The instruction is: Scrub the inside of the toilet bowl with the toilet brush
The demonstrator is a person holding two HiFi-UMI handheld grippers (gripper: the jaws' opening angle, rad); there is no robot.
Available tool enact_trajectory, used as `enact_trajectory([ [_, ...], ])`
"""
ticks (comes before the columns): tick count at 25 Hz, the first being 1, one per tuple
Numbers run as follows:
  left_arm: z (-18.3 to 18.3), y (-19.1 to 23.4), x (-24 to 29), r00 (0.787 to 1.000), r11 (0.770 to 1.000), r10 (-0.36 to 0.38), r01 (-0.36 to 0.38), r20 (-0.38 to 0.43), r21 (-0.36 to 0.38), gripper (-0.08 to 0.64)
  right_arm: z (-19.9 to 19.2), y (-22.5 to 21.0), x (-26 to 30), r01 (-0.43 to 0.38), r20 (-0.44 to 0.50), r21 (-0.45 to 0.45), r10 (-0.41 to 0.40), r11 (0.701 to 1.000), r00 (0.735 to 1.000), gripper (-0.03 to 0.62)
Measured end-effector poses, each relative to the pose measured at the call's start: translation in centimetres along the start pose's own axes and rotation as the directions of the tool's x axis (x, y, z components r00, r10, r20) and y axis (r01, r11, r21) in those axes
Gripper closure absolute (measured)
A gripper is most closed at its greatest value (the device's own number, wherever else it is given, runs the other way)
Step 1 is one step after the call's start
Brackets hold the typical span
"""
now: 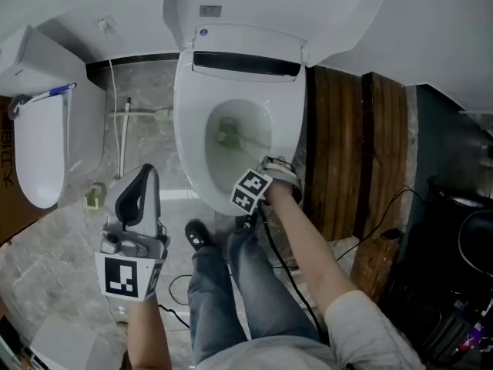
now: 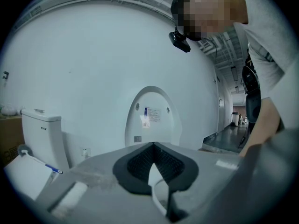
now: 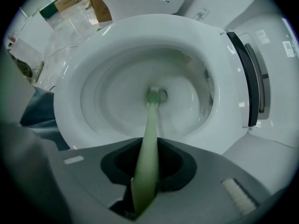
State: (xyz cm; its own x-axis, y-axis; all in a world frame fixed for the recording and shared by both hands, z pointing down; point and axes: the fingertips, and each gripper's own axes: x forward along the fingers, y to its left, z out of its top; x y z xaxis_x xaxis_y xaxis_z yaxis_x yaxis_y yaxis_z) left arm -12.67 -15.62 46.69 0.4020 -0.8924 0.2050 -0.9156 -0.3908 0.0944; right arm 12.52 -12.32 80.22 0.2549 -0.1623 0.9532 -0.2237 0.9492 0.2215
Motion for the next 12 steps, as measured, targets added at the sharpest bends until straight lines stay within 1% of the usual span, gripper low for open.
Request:
enact_trajectory([
  [1,0.0,-0.2,0.1,1.0,1.0,0.0,0.0,0.003,-0.003,0.56,-0.1,-0.1,0.1,-0.013,0.009,0.031,0.013,0.999,1.0,0.515],
  [3,0.2,-0.6,0.4,1.0,1.0,-0.004,0.004,0.014,-0.01,0.56,-0.2,-0.5,0.1,-0.051,0.047,0.125,0.046,0.991,0.998,0.515],
  [4,0.1,-0.7,0.5,1.0,1.0,-0.001,0.001,0.008,-0.008,0.56,-0.1,-0.7,0.0,-0.059,0.066,0.159,0.049,0.986,0.997,0.517],
  [5,-0.1,-0.7,0.7,1.0,1.0,0.004,-0.004,0.0,-0.006,0.56,0.0,-1.2,-0.1,-0.05,0.082,0.168,0.036,0.984,0.996,0.517],
  [6,-0.1,-0.8,0.8,1.0,1.0,0.005,-0.005,0.0,-0.007,0.56,0.1,-1.7,-0.3,-0.026,0.093,0.154,0.011,0.988,0.996,0.515],
  [9,0.2,-1.0,1.2,1.0,1.0,0.012,-0.012,0.012,-0.013,0.56,0.7,-3.1,-0.6,0.073,0.118,0.045,-0.078,0.996,0.99,0.517],
  [12,0.1,-1.0,1.6,1.0,1.0,0.03,-0.03,0.001,-0.009,0.56,1.2,-4.6,-0.9,0.158,0.148,-0.062,-0.148,0.985,0.978,0.517],
])
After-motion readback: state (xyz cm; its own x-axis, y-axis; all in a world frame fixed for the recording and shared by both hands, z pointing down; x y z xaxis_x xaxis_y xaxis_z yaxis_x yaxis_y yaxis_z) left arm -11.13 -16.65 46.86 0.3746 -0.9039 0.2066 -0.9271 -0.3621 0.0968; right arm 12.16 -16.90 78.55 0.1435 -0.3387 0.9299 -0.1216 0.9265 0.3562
